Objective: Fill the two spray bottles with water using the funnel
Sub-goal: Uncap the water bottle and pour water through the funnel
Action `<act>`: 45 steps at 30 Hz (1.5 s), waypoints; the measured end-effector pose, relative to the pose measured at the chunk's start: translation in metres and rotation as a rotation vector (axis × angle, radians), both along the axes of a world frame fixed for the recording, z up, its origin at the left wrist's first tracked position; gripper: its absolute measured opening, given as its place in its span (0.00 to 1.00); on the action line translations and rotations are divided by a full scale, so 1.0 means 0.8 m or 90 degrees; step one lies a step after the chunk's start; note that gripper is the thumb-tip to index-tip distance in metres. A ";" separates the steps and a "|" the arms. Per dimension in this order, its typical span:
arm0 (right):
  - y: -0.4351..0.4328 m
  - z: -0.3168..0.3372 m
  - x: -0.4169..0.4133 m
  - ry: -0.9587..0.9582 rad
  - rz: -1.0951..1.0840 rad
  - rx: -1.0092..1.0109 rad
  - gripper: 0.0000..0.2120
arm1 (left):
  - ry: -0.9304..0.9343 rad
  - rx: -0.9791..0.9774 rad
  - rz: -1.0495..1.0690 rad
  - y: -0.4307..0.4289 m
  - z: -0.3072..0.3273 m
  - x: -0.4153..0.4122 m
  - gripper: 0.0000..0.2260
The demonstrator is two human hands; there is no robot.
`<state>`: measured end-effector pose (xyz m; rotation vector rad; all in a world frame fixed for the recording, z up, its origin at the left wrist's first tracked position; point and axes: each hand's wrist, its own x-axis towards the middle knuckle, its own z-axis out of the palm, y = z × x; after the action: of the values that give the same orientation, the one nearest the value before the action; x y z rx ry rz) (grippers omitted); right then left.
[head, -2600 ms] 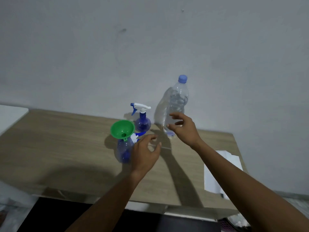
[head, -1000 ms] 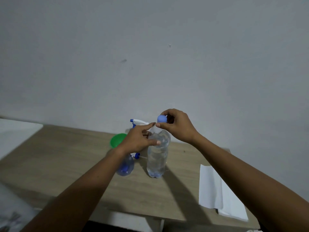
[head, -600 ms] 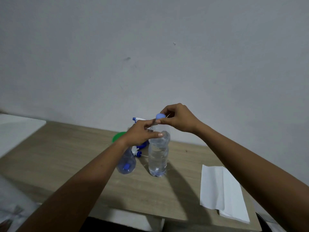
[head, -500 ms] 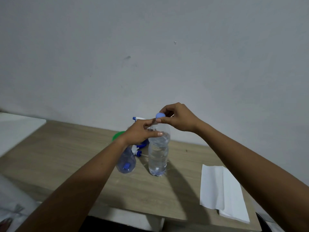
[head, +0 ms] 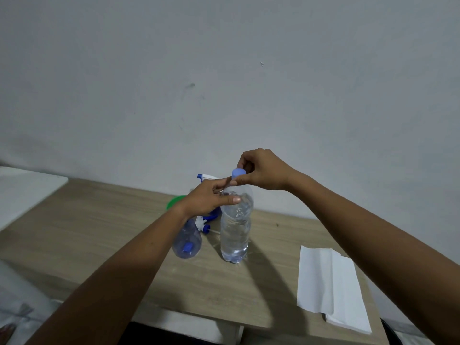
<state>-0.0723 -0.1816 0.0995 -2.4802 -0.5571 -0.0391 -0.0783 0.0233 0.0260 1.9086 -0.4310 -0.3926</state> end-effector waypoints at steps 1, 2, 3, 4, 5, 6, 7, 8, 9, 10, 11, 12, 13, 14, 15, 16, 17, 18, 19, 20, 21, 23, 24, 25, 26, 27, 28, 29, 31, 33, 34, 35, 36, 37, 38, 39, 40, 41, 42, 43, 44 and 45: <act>0.000 0.000 0.000 -0.001 0.014 -0.004 0.15 | -0.001 -0.003 0.001 0.000 0.000 0.000 0.25; 0.000 0.001 0.000 0.003 0.028 -0.012 0.14 | -0.001 -0.006 0.002 0.000 0.000 -0.001 0.23; -0.003 0.004 -0.001 0.013 0.045 -0.024 0.12 | 0.000 -0.009 -0.001 0.000 0.001 -0.002 0.22; -0.005 0.008 -0.002 0.029 0.061 -0.037 0.11 | 0.001 -0.016 -0.005 -0.001 0.001 -0.002 0.23; -0.007 0.011 -0.003 0.045 0.077 -0.050 0.11 | 0.003 -0.022 -0.007 -0.001 0.000 -0.001 0.25; -0.009 0.014 -0.003 0.056 0.089 -0.061 0.11 | 0.003 -0.024 -0.011 -0.002 0.000 0.000 0.26; -0.011 0.016 -0.002 0.060 0.095 -0.072 0.12 | 0.003 -0.020 -0.013 -0.002 -0.001 0.001 0.28; -0.011 0.018 -0.001 0.063 0.094 -0.083 0.13 | 0.003 -0.016 -0.016 -0.002 0.000 0.002 0.29; -0.010 0.020 0.000 0.064 0.087 -0.093 0.14 | 0.004 -0.013 -0.018 -0.001 -0.001 0.003 0.29; -0.008 0.022 0.000 0.063 0.071 -0.099 0.15 | 0.007 -0.013 -0.016 -0.001 -0.002 0.004 0.29; -0.006 0.025 0.000 0.058 0.049 -0.101 0.16 | 0.011 -0.015 -0.016 0.000 -0.002 0.005 0.30; -0.003 0.026 0.000 0.049 0.028 -0.101 0.17 | 0.012 -0.015 -0.013 0.000 -0.003 0.006 0.31; -0.001 0.026 0.001 0.038 0.016 -0.103 0.16 | 0.013 -0.015 -0.015 0.000 -0.003 0.006 0.31; 0.000 0.025 0.002 0.028 0.016 -0.105 0.15 | 0.014 -0.017 -0.018 0.000 -0.003 0.007 0.31; 0.002 0.025 0.002 0.021 0.024 -0.109 0.13 | 0.016 -0.019 -0.019 0.000 -0.003 0.007 0.31; 0.003 0.027 0.001 0.019 0.036 -0.117 0.11 | 0.016 -0.018 -0.019 0.001 -0.002 0.007 0.30; 0.004 0.029 0.000 0.021 0.049 -0.131 0.10 | 0.015 -0.016 -0.020 0.001 0.000 0.007 0.28; 0.004 0.032 -0.002 0.025 0.064 -0.149 0.10 | 0.015 -0.012 -0.024 0.001 0.002 0.006 0.28; 0.005 0.035 -0.004 0.031 0.078 -0.171 0.11 | 0.014 -0.010 -0.027 0.001 0.003 0.005 0.29; 0.005 0.038 -0.005 0.037 0.089 -0.191 0.12 | 0.012 -0.008 -0.027 0.001 0.004 0.005 0.29; 0.005 0.041 -0.005 0.044 0.095 -0.205 0.13 | 0.012 -0.011 -0.027 0.000 0.004 0.005 0.30; 0.005 0.043 -0.005 0.049 0.094 -0.214 0.14 | 0.014 -0.020 -0.028 0.000 0.005 0.006 0.29; 0.005 0.043 -0.005 0.048 0.087 -0.211 0.14 | 0.015 -0.020 -0.025 0.001 0.005 0.006 0.29; 0.004 0.042 -0.004 0.045 0.071 -0.201 0.15 | 0.016 -0.019 -0.025 0.001 0.005 0.006 0.30; 0.004 0.040 -0.002 0.040 0.050 -0.185 0.15 | 0.018 -0.016 -0.026 0.001 0.004 0.006 0.30; 0.004 0.037 -0.001 0.033 0.028 -0.166 0.15 | 0.018 -0.014 -0.029 0.001 0.003 0.007 0.31; 0.004 0.033 0.002 0.026 0.014 -0.149 0.15 | 0.015 -0.011 -0.029 0.000 0.004 0.007 0.32; 0.005 0.031 0.004 0.021 0.012 -0.137 0.14 | 0.013 -0.012 -0.028 0.000 0.004 0.007 0.32; 0.007 0.032 0.004 0.025 0.033 -0.141 0.11 | 0.012 -0.017 -0.023 -0.001 0.005 0.006 0.31; 0.006 0.039 0.001 0.042 0.073 -0.173 0.10 | 0.013 -0.015 -0.022 0.000 0.007 0.004 0.29; 0.004 0.042 0.000 0.053 0.092 -0.186 0.10 | 0.011 -0.013 -0.020 0.000 0.007 0.004 0.29; 0.002 0.045 -0.001 0.063 0.105 -0.195 0.11 | 0.008 -0.011 -0.020 -0.001 0.006 0.003 0.29; 0.000 0.046 -0.001 0.071 0.111 -0.202 0.12 | 0.004 -0.008 -0.018 -0.002 0.006 0.002 0.29; -0.001 0.047 -0.001 0.076 0.112 -0.207 0.13 | 0.003 -0.007 -0.015 -0.002 0.007 0.002 0.28; -0.001 0.047 -0.002 0.079 0.110 -0.210 0.13 | 0.004 -0.007 -0.015 -0.001 0.008 0.000 0.28; 0.000 0.047 -0.001 0.080 0.106 -0.211 0.15 | 0.007 -0.008 -0.019 -0.001 0.009 0.000 0.28; 0.001 0.047 -0.001 0.081 0.099 -0.210 0.18 | 0.006 -0.008 -0.021 -0.001 0.009 -0.001 0.28; 0.002 0.047 0.000 0.084 0.087 -0.206 0.21 | 0.006 -0.006 -0.024 -0.002 0.011 -0.002 0.29; 0.004 0.047 0.000 0.086 0.070 -0.199 0.23 | 0.006 -0.005 -0.022 -0.001 0.012 -0.004 0.30; 0.005 0.047 0.001 0.084 0.051 -0.194 0.23 | 0.009 -0.005 -0.021 0.000 0.012 -0.004 0.31; 0.006 0.046 0.001 0.078 0.033 -0.194 0.22 | 0.011 -0.005 -0.020 0.000 0.012 -0.004 0.32; 0.007 0.045 0.002 0.067 0.023 -0.199 0.19 | 0.014 -0.004 -0.022 0.000 0.011 -0.003 0.32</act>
<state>-0.0711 -0.1761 0.1353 -2.7530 -0.6015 0.2064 -0.0808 0.0235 0.0352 1.8906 -0.4501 -0.4347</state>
